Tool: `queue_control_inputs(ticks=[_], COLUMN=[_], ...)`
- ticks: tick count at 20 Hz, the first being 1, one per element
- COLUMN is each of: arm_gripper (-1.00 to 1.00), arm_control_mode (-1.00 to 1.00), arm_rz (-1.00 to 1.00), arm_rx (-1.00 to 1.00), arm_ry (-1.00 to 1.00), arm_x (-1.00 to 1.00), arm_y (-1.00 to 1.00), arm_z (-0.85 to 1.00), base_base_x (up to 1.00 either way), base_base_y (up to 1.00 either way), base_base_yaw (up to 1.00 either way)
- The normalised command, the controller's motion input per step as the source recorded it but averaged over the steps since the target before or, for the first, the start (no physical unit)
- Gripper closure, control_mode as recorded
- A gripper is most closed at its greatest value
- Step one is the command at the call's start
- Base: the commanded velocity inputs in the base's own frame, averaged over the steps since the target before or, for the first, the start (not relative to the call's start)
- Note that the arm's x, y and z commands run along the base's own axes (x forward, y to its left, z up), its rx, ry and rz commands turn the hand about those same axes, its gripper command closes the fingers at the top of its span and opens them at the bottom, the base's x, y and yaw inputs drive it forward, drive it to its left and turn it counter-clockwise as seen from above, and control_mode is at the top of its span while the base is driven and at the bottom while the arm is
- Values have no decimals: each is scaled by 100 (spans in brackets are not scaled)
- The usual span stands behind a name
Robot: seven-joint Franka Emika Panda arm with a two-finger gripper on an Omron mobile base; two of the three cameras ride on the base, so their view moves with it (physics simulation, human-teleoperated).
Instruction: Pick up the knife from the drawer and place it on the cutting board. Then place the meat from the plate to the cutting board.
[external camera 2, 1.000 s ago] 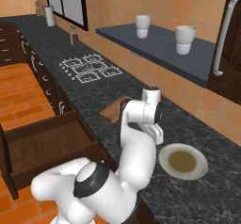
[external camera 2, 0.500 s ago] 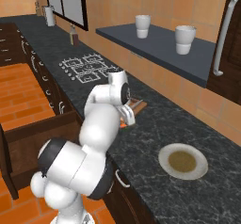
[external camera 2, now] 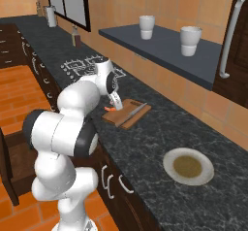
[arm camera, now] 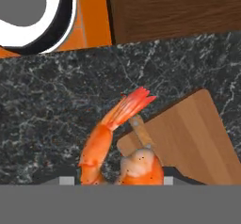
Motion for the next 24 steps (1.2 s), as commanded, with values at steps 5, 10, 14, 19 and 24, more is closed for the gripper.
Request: queue_control_inputs(ticks=[5, 10, 14, 19, 24], arm_gripper=[100, 100, 100, -100, -100], arm_control_mode=[-100, -100, -100, -100, -100], arm_rz=[0, 2, 0, 0, 0], arm_rx=[14, 11, 1, 0, 0], arm_ry=[-20, -11, -10, 0, 0], arm_x=[74, 43, 24, 22, 12], arm_y=[16, 2, 2, 32, 36], arm_z=[-37, -19, -31, -7, 0], base_base_x=[0, 0, 0, 0, 0], base_base_y=[0, 0, 0, 0, 0], base_base_yaw=[0, 0, 0, 0, 0])
